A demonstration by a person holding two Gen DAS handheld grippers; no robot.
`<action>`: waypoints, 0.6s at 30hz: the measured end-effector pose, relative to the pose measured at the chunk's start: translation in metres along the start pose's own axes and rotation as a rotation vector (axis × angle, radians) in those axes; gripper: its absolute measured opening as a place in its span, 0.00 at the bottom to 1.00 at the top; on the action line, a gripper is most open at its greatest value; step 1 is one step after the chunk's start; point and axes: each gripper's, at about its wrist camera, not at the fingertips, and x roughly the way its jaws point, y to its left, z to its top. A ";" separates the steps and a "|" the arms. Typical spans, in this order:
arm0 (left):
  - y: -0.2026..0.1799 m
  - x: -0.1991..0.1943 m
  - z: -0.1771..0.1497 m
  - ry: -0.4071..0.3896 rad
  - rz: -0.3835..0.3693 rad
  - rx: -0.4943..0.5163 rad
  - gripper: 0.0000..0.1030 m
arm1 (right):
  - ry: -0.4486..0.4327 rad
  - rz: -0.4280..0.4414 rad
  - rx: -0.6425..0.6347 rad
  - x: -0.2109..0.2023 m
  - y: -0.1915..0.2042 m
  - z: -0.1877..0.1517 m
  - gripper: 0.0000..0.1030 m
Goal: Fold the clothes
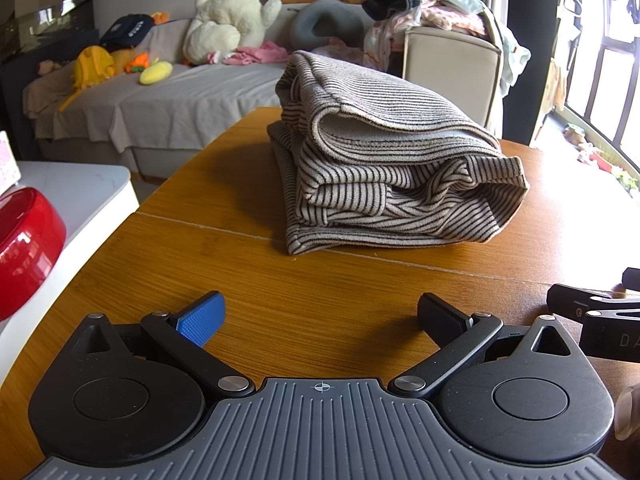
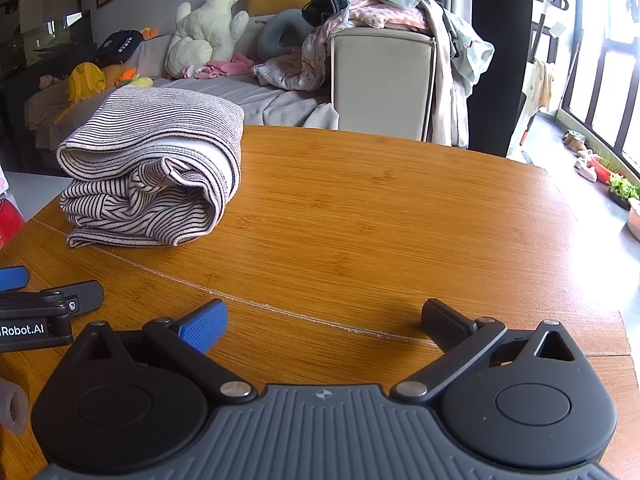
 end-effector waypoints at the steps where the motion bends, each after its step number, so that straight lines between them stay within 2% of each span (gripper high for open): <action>1: 0.000 0.000 0.000 0.000 0.000 0.000 1.00 | 0.000 0.000 0.000 0.000 0.000 0.000 1.00; 18: 0.000 0.001 0.001 -0.001 0.000 0.000 1.00 | 0.000 0.000 0.001 -0.001 0.002 0.000 1.00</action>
